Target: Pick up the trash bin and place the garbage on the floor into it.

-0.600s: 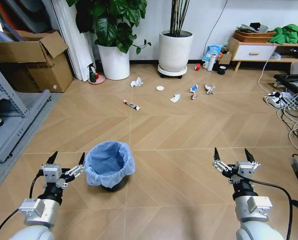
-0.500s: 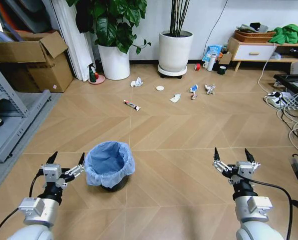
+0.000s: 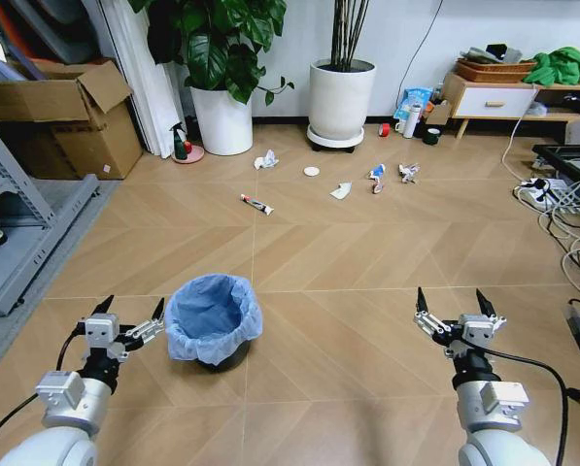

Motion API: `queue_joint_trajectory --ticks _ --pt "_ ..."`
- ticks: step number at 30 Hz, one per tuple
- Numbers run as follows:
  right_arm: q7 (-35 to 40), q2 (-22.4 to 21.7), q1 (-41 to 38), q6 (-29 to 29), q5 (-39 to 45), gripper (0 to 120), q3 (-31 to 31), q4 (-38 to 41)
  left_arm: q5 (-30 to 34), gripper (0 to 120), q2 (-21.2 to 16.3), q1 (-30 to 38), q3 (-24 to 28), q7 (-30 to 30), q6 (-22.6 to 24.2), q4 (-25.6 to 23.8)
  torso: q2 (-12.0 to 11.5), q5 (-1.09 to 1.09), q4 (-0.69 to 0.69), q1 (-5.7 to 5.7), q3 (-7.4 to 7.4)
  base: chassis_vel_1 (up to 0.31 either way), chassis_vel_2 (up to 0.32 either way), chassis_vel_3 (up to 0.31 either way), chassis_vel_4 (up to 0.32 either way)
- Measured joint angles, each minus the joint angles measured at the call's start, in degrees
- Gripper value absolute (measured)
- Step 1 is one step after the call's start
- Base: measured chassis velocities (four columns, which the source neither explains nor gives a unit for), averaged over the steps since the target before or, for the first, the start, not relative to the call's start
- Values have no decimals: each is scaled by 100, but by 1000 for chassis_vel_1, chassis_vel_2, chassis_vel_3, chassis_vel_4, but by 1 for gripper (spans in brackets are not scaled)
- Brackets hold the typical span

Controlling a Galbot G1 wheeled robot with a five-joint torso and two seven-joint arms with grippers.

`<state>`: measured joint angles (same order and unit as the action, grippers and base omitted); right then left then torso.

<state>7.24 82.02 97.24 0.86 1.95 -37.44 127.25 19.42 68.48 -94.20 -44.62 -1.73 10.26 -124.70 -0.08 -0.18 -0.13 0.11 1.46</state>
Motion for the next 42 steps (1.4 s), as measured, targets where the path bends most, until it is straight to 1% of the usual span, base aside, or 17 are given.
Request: queue_joint_trajectory --ticks 8,10,12,13,15,17,20,21,23,27,28,32,33,36,37,39,42 --pt "-3 16 7 3 -26 100 17 -54 146 100 -312 130 -2 145 406 97 0 1 0 0 0 0 0 0 0" --pt "-3 22 9 3 -29 100 36 -78 422 100 -444 211 19 370 789 92 0 0 0 0 0 0 0 0 0" --pt "-3 -11 -24 -2 -29 100 98 -136 787 100 -598 302 31 698 1375 80 0 1 -2 0 0 0 0 0 0" --pt "-3 -11 -24 -2 -29 100 98 -136 787 100 -598 302 31 698 1375 80 0 1 -2 0 0 0 0 0 0" --pt "-5 -94 -101 -10 -20 100 201 -253 1174 100 -704 353 6 980 1811 103 0 1 0 0 0 0 0 0 0" --pt "-6 -112 -107 -9 -20 100 219 -276 1241 100 -726 382 11 1029 1862 126 0 2 3 0 0 0 0 0 0" --pt "-2 -153 -48 -2 -2 100 230 -310 1574 100 -882 726 211 1138 2117 413 0 -2 1 0 0 0 0 0 0" --pt "5 -180 -46 -12 23 100 219 -309 1685 100 -954 917 380 1166 2175 552 0 0 0 0 0 0 0 0 0" --pt "15 -203 -52 -33 41 100 211 -308 1760 100 -986 1032 486 1185 2211 626 0 1 -1 0 0 0 0 0 0" --pt "91 -380 -86 -159 175 100 133 -316 2371 100 -1181 1707 1049 1457 2493 999 0 1 0 0 0 0 0 0 0" --pt "91 -380 -86 -159 175 100 133 -316 2371 100 -1181 1707 1049 1457 2493 999 0 1 0 0 0 0 0 0 0" --pt "132 -487 -75 -201 275 100 57 -354 2616 100 -1339 2368 1429 1515 2592 1590 0 1 0 0 0 0 0 0 0" --pt "132 -487 -75 -201 275 100 57 -354 2616 100 -1339 2368 1429 1515 2592 1590 0 1 0 0 0 0 0 0 0" --pt "164 -499 -94 -230 314 100 37 -399 2886 100 -1409 2929 1765 1498 2689 2120 0 0 0 0 1 0 0 0 0" --pt "164 -499 -94 -230 314 100 37 -399 2886 100 -1409 2929 1765 1498 2689 2120 0 0 0 0 1 0 0 0 0" --pt "171 -478 -108 -230 315 100 35 -447 3067 100 -1414 3294 2000 1487 2843 2534 0 2 -1 1 1 0 0 0 0" --pt "182 -433 -113 -218 312 100 35 -480 3103 100 -1398 3571 2209 1492 2967 2920 0 0 -2 1 1 0 0 0 0"
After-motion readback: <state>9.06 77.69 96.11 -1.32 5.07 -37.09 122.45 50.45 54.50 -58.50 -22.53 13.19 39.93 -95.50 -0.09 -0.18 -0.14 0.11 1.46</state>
